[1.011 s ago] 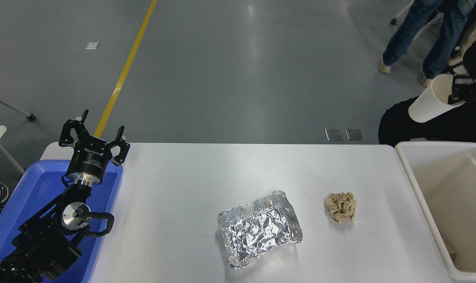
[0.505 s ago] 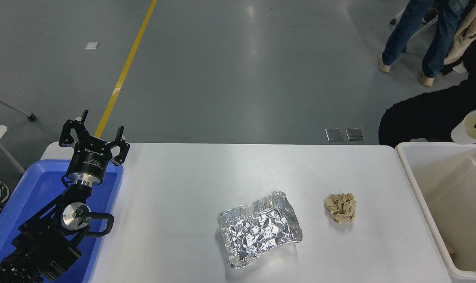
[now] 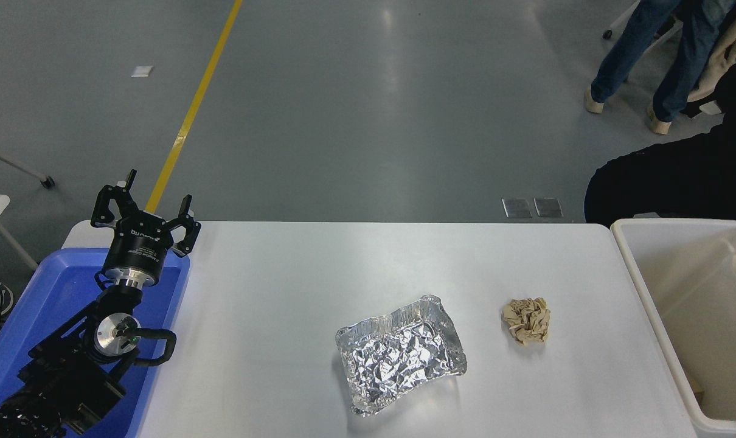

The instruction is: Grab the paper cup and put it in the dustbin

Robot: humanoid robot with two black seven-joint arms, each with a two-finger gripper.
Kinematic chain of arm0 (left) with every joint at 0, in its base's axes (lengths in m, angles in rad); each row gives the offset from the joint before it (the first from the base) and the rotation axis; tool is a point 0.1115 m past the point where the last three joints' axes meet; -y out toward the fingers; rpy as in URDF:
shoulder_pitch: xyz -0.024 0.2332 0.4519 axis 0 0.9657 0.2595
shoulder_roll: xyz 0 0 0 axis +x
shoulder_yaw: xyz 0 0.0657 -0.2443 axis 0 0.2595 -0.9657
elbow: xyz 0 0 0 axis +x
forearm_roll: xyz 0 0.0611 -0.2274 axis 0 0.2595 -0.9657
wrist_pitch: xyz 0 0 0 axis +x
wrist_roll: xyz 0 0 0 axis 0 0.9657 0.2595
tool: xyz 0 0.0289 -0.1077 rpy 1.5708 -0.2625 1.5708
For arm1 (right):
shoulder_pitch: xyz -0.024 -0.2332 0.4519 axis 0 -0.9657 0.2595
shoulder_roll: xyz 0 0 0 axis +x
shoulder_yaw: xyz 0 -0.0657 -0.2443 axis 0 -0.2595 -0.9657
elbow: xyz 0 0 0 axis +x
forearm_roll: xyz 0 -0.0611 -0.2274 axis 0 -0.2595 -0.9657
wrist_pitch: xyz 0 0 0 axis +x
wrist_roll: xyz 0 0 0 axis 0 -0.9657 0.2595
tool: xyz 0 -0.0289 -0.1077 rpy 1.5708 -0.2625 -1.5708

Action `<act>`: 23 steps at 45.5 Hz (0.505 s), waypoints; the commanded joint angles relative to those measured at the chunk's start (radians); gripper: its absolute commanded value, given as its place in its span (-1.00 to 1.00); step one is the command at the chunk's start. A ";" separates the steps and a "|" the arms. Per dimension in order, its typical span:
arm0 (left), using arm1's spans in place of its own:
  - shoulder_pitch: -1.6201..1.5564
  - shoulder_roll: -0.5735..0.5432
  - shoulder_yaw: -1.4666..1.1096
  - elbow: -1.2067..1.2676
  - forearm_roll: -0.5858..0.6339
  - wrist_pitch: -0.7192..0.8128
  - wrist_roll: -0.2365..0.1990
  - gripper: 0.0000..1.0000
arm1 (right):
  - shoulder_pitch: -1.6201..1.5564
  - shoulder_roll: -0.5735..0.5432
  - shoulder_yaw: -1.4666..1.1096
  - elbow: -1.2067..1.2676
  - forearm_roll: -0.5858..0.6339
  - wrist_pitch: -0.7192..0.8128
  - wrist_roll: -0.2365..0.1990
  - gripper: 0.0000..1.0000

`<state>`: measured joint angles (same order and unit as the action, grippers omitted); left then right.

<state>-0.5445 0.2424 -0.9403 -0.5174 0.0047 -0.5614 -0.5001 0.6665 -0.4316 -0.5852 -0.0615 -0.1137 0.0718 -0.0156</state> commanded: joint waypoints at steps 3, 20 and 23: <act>0.000 0.000 0.000 -0.001 0.000 0.000 0.000 0.96 | -0.070 0.053 0.073 -0.003 0.005 -0.061 -0.006 -1.00; 0.000 0.000 0.000 0.000 0.000 0.000 0.000 0.96 | -0.068 0.054 0.082 0.000 0.091 -0.086 -0.004 -0.04; 0.000 0.000 0.000 0.000 0.000 0.000 0.000 0.96 | -0.068 0.054 0.081 0.002 0.092 -0.101 -0.003 0.41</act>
<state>-0.5445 0.2424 -0.9403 -0.5177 0.0047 -0.5614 -0.5001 0.6036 -0.3821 -0.5137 -0.0635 -0.0621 0.0059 -0.0205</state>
